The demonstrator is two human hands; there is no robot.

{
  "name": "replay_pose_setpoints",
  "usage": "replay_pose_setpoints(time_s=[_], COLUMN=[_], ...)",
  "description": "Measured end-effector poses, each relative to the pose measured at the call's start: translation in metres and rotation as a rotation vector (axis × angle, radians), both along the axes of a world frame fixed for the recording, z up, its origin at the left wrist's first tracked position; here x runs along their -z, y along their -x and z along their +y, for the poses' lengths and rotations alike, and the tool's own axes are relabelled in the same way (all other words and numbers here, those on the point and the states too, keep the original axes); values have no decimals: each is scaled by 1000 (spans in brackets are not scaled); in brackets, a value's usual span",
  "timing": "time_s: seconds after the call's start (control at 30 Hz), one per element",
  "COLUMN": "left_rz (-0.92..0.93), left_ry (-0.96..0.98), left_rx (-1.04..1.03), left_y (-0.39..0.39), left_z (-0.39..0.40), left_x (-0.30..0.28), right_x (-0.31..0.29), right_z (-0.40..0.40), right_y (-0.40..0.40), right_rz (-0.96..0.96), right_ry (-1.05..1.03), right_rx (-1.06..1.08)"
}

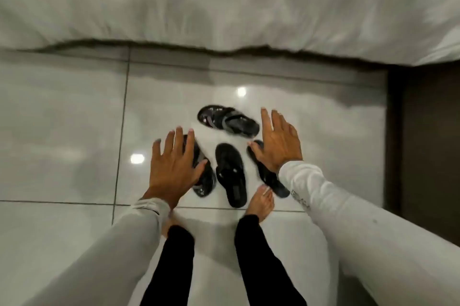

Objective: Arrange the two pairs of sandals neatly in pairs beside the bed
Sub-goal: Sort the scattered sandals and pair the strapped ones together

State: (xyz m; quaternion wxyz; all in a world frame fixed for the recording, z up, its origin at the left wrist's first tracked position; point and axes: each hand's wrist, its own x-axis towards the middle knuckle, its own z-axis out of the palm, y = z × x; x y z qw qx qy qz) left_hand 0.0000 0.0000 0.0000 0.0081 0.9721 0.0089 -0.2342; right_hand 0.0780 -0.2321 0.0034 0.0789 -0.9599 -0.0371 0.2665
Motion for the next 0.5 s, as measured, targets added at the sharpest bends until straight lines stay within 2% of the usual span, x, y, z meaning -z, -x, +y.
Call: replay_pose_setpoints(time_s=[0.07, 0.13, 0.2, 0.33, 0.4, 0.5], left_rz=[209, 357, 455, 600, 580, 450], left_ry=[38, 100, 177, 308, 331, 298], left_rx=[-10, -45, -155, -265, -228, -132], left_y=[10, 23, 32, 32, 30, 27], left_z=[-4, 1, 7, 13, 12, 23], left_x=[67, 132, 189, 258, 276, 290], right_x=[68, 135, 195, 267, 285, 306], right_z=[3, 12, 27, 63, 81, 99], right_y=[7, 13, 12, -13, -25, -40], right_rz=[57, 159, 243, 315, 355, 350], right_ry=[-134, -278, -429, -633, -633, -592], right_rx=[304, 645, 871, 980, 980, 1011])
